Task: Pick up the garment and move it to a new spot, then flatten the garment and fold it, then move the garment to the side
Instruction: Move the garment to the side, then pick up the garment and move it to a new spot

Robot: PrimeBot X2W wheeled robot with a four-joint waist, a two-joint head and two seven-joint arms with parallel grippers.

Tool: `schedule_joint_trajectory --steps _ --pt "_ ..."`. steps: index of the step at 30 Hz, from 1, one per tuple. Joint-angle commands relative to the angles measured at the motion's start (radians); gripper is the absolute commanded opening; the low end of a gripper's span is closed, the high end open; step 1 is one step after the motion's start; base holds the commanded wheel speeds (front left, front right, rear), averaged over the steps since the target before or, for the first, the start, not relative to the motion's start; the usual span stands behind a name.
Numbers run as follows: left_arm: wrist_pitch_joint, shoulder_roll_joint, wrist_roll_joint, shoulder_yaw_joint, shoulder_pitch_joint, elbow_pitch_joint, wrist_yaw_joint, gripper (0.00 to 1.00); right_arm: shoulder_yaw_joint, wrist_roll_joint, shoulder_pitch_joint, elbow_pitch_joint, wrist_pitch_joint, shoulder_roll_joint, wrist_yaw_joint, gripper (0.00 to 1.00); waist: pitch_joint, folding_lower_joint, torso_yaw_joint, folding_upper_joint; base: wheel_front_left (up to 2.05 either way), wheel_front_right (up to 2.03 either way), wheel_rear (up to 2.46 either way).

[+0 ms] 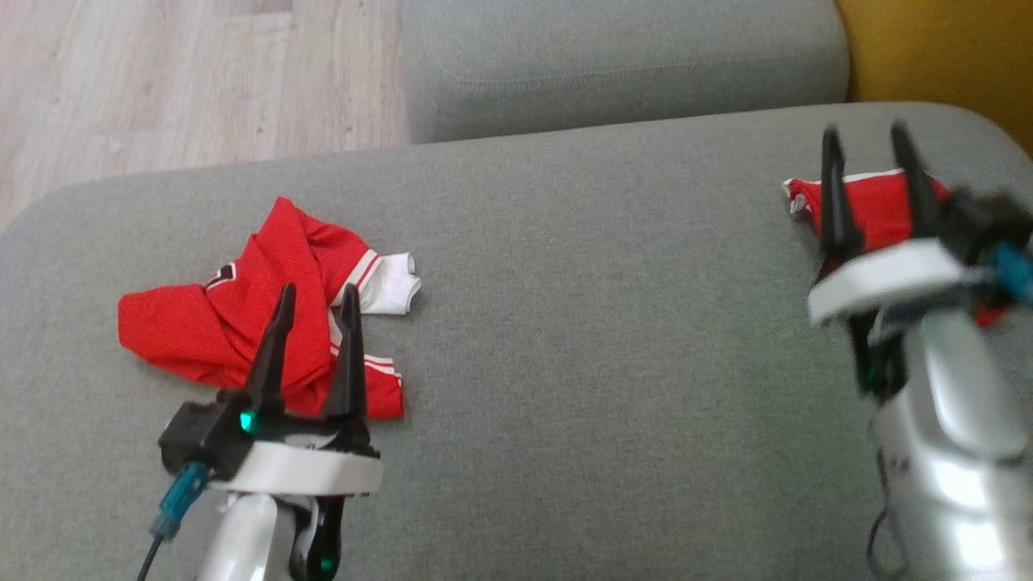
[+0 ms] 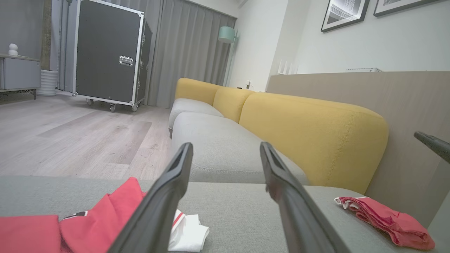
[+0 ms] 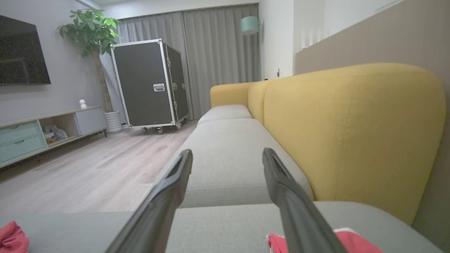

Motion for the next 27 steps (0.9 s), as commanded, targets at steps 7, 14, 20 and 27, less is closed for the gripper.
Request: schedule_joint_trajectory --steps 7,14,20,27 --pt "-0.005 0.004 0.003 0.047 0.035 -0.033 0.002 1.00 -0.018 0.034 0.235 -0.167 -0.012 0.069 -0.001 1.00 -0.026 0.0002 -0.002 -0.0001 0.00 0.00 0.00" --pt "-0.005 0.004 -0.005 0.049 0.067 -0.029 0.002 1.00 0.000 0.103 0.363 -0.240 -0.013 0.073 -0.001 1.00 -0.027 0.0002 -0.003 -0.0001 0.00 0.00 0.00" --pt "-0.005 0.004 -0.007 0.056 0.074 -0.031 0.002 1.00 0.016 0.116 0.392 -0.277 -0.013 0.073 -0.001 1.00 -0.027 0.0002 -0.003 -0.0001 0.00 0.00 0.00" --pt "-0.005 0.004 -0.006 0.058 0.069 -0.030 0.002 1.00 0.017 0.117 0.398 -0.292 -0.013 0.073 -0.001 1.00 -0.025 0.0002 0.002 -0.0001 0.00 0.00 0.00"
